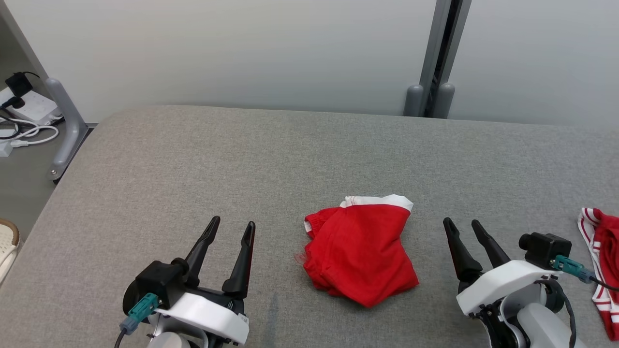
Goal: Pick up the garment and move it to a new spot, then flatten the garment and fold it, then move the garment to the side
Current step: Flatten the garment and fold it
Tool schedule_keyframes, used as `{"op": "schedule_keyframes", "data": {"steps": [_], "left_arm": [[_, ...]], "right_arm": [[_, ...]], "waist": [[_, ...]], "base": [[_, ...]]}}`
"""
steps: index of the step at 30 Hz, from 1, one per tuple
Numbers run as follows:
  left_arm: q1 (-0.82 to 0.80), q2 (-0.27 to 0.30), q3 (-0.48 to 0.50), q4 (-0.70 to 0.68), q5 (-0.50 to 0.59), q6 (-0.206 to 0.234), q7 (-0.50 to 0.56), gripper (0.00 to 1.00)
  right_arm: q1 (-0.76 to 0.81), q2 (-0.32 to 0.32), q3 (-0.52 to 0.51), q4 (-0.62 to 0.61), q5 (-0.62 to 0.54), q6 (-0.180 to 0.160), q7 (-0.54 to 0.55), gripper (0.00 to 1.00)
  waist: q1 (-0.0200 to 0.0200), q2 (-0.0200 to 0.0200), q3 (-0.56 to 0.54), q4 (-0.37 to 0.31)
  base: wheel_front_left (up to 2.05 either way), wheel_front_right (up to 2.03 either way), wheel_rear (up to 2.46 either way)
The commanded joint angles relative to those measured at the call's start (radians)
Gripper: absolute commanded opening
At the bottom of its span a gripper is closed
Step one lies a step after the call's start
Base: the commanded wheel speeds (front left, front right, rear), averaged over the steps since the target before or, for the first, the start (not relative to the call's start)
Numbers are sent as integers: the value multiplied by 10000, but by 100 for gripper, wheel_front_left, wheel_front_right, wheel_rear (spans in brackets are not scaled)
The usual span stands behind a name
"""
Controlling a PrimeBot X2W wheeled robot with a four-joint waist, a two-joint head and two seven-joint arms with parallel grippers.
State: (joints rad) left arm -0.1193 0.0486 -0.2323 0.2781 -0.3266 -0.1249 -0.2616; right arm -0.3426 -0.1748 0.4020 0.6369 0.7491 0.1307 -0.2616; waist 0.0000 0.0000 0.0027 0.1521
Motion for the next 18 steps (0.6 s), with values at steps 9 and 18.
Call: {"op": "schedule_keyframes", "data": {"steps": [9,18], "left_arm": [[-37,48,-141,85,-34,-41,-31,100],[-121,43,-276,154,15,-61,-31,100]], "right_arm": [[-152,146,44,281,357,0,8,100],[-848,-200,494,1363,1355,0,45,0]], "waist": [[0,0,191,348],[0,0,378,931]], "base": [[0,0,0],[0,0,0]]}}
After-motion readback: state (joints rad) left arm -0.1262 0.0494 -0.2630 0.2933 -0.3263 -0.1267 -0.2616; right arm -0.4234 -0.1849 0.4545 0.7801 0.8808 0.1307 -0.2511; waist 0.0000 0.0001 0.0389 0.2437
